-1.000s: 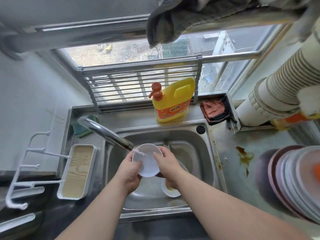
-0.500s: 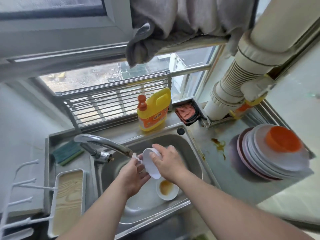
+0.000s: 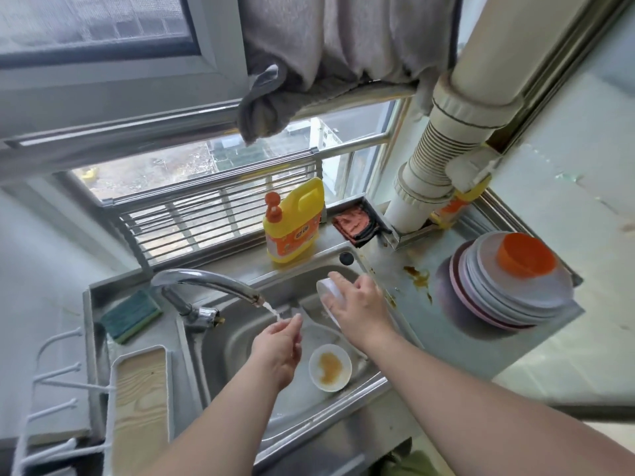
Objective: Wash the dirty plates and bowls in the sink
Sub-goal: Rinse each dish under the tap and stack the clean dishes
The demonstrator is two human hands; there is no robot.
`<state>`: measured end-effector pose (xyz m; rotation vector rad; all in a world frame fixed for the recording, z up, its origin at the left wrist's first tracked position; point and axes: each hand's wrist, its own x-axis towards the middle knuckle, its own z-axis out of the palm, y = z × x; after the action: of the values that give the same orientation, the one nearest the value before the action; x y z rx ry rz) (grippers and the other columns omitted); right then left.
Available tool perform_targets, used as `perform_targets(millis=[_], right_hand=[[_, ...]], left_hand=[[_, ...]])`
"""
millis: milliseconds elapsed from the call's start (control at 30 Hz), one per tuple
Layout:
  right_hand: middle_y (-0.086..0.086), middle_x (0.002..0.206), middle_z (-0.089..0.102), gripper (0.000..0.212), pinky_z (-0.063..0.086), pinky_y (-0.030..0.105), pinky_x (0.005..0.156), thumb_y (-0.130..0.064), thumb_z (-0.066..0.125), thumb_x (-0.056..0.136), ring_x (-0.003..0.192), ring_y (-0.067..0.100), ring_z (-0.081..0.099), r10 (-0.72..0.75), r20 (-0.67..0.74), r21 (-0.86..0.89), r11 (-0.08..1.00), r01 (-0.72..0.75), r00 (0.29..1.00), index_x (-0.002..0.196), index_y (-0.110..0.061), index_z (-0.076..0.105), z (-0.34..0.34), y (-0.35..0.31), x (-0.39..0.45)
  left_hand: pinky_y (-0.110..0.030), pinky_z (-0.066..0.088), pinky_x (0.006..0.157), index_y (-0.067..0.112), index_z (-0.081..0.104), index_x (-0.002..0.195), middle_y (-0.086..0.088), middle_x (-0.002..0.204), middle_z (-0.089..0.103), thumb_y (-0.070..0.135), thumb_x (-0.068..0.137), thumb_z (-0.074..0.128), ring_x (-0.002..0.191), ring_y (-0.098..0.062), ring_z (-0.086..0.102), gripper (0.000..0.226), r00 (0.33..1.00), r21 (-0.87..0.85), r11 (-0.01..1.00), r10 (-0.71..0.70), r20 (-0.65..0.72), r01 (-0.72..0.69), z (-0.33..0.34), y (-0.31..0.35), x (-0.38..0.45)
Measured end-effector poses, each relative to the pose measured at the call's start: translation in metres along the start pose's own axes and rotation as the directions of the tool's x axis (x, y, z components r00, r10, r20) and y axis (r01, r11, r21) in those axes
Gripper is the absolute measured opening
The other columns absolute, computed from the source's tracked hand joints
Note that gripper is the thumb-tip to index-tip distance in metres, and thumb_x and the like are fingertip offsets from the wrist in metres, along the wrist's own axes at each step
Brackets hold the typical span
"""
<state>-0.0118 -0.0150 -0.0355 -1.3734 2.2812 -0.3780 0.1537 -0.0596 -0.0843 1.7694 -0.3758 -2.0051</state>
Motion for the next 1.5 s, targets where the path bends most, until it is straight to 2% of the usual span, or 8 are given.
perform_targets(millis=[267, 567, 700, 933, 1100, 1233, 1367, 1500], right_hand=[[0.003, 0.127, 0.064, 0.046, 0.053, 0.058, 0.105, -0.064, 0.040, 0.097, 0.118, 0.028, 0.061, 0.249, 0.094, 0.570, 0.780, -0.257, 0.964, 0.130, -0.039, 0.061, -0.003, 0.036, 0.009], [0.006, 0.104, 0.063, 0.021, 0.042, 0.043, 0.078, -0.039, 0.029, 0.113, 0.094, 0.033, 0.057, 0.121, -0.026, 0.216, 0.970, -0.113, 0.992, 0.108, -0.028, 0.048, -0.137, 0.140, 0.011], [0.010, 0.101, 0.066, 0.027, 0.041, 0.044, 0.077, -0.040, 0.031, 0.112, 0.094, 0.036, 0.059, 0.160, -0.164, 0.144, 0.980, -0.137, 0.973, 0.110, -0.027, 0.054, -0.218, 0.215, 0.020], [0.020, 0.137, 0.059, 0.039, 0.044, 0.044, 0.104, -0.021, 0.032, 0.111, 0.124, 0.043, 0.057, 0.412, -0.081, 0.226, 0.894, -0.386, 0.908, 0.142, -0.007, 0.051, -0.273, 0.324, 0.043], [0.015, 0.148, 0.056, 0.045, 0.041, 0.045, 0.108, -0.029, 0.040, 0.111, 0.131, 0.040, 0.055, 0.441, -0.097, 0.191, 0.888, -0.418, 0.892, 0.154, -0.019, 0.042, -0.257, 0.346, 0.044], [0.001, 0.084, 0.071, 0.031, 0.048, 0.041, 0.075, -0.020, 0.052, 0.105, 0.078, 0.021, 0.063, 0.185, -0.380, 0.298, 0.952, -0.069, 0.906, 0.135, -0.021, 0.059, -0.226, 0.305, 0.026], [0.000, 0.098, 0.076, 0.024, 0.053, 0.036, 0.076, -0.023, 0.057, 0.103, 0.086, 0.020, 0.067, -0.201, -0.036, 0.313, 0.928, 0.202, 0.979, 0.123, -0.024, 0.069, -0.149, 0.225, 0.021], [0.008, 0.129, 0.067, 0.033, 0.048, 0.037, 0.100, -0.019, 0.051, 0.104, 0.119, 0.027, 0.061, -0.365, 0.346, 0.309, 0.914, 0.262, 0.864, 0.134, -0.021, 0.066, -0.054, 0.151, 0.027]], left_hand=[[-0.033, 0.047, 0.069, 0.016, 0.060, 0.121, -0.009, 0.095, 0.055, 0.065, 0.102, 0.052, 0.074, -0.021, 0.051, 0.053, 0.991, 0.086, 0.994, 0.064, 0.115, -0.074, 0.050, -0.008, -0.029], [-0.039, 0.059, 0.072, 0.032, 0.065, 0.123, -0.006, 0.103, 0.068, 0.050, 0.109, 0.041, 0.075, -0.021, 0.063, 0.033, 0.826, 0.402, 0.722, 0.498, 0.263, -0.564, 0.199, -0.041, -0.064], [-0.037, 0.058, 0.059, 0.043, 0.061, 0.107, -0.006, 0.103, 0.068, 0.038, 0.105, 0.051, 0.068, -0.024, 0.067, 0.011, 0.766, 0.373, 0.672, 0.520, 0.378, -0.640, 0.306, -0.045, -0.089], [-0.050, 0.063, 0.090, 0.035, 0.070, 0.118, 0.006, 0.096, 0.078, 0.023, 0.092, 0.063, 0.092, -0.022, 0.074, 0.029, 0.797, 0.473, 0.660, 0.356, 0.487, -0.584, 0.430, -0.070, -0.086], [-0.038, 0.065, 0.080, 0.030, 0.075, 0.108, 0.005, 0.094, 0.077, 0.017, 0.100, 0.064, 0.085, -0.017, 0.073, 0.019, 0.843, 0.508, 0.673, 0.436, 0.314, -0.537, 0.386, -0.080, -0.057], [-0.035, 0.056, 0.068, 0.032, 0.075, 0.095, 0.005, 0.088, 0.076, 0.021, 0.096, 0.062, 0.079, -0.020, 0.069, 0.017, 0.839, 0.566, 0.678, 0.543, 0.045, -0.469, 0.294, -0.074, -0.023], [-0.039, 0.053, 0.081, 0.034, 0.073, 0.094, 0.004, 0.096, 0.075, 0.022, 0.095, 0.057, 0.090, -0.026, 0.067, 0.020, 0.840, 0.665, 0.694, 0.510, -0.183, -0.276, 0.192, -0.077, 0.016], [-0.040, 0.051, 0.095, 0.022, 0.071, 0.118, -0.005, 0.116, 0.069, 0.011, 0.096, 0.057, 0.109, -0.033, 0.062, 0.028, 0.889, 0.678, 0.733, 0.275, -0.365, 0.051, 0.094, -0.102, 0.066]])
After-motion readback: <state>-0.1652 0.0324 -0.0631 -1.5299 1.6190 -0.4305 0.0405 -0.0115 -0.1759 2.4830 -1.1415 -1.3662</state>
